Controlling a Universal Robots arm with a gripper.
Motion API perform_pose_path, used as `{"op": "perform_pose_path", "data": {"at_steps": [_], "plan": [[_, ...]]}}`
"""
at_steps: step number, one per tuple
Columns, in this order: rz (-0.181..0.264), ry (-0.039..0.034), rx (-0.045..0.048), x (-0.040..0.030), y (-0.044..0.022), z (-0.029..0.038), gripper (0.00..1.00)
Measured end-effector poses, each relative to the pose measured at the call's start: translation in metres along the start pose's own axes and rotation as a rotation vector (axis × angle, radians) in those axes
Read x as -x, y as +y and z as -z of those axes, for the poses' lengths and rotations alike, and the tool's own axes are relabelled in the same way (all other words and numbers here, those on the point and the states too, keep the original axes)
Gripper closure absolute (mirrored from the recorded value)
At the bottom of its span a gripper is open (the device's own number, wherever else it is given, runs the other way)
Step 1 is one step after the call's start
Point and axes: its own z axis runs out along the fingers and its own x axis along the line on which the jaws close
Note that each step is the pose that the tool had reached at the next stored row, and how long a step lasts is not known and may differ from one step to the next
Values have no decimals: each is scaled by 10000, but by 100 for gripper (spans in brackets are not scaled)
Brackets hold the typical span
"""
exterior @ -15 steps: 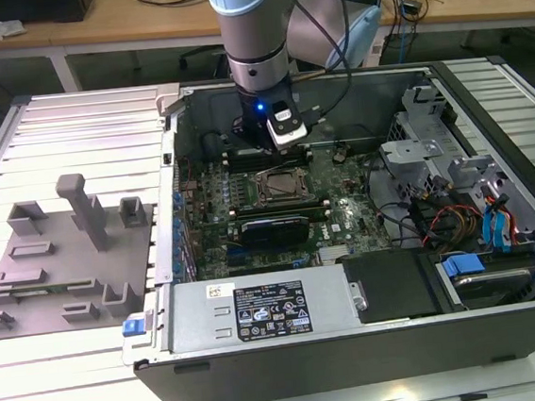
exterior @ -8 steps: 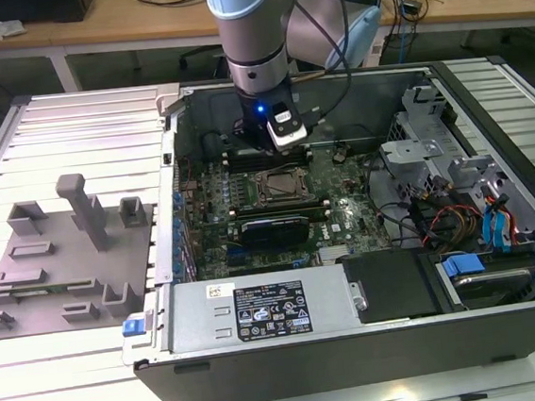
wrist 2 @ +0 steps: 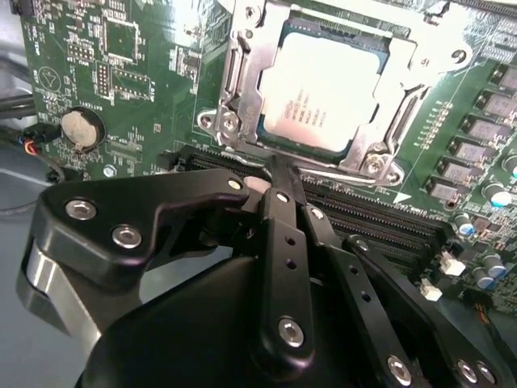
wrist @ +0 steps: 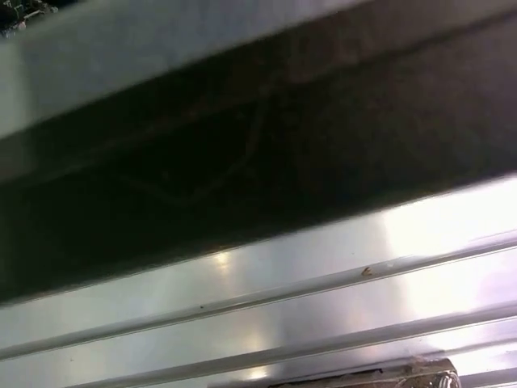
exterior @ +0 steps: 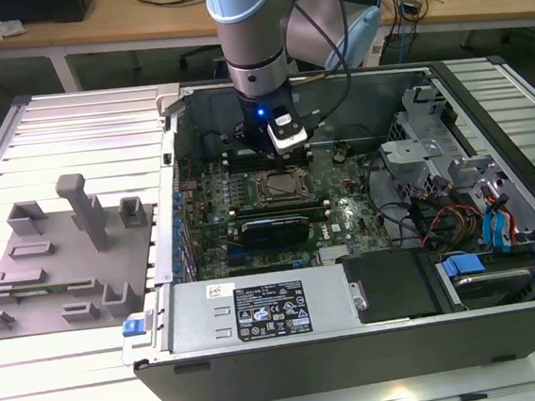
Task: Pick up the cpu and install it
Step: 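Install the first cpu locking lever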
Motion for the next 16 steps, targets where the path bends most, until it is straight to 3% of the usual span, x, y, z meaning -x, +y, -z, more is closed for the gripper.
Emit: {"op": "perform_pose_path", "data": {"at_steps": [3, 6, 9, 12, 16], "plan": [[13, -63, 10, -6, -9, -40, 89], [13, -78, 13, -6, -8, -40, 89], [12, -78, 16, 5, 0, 24, 89], [13, -79, 14, 28, 16, 158, 89], [16, -106, 22, -3, 26, 170, 89]]}}
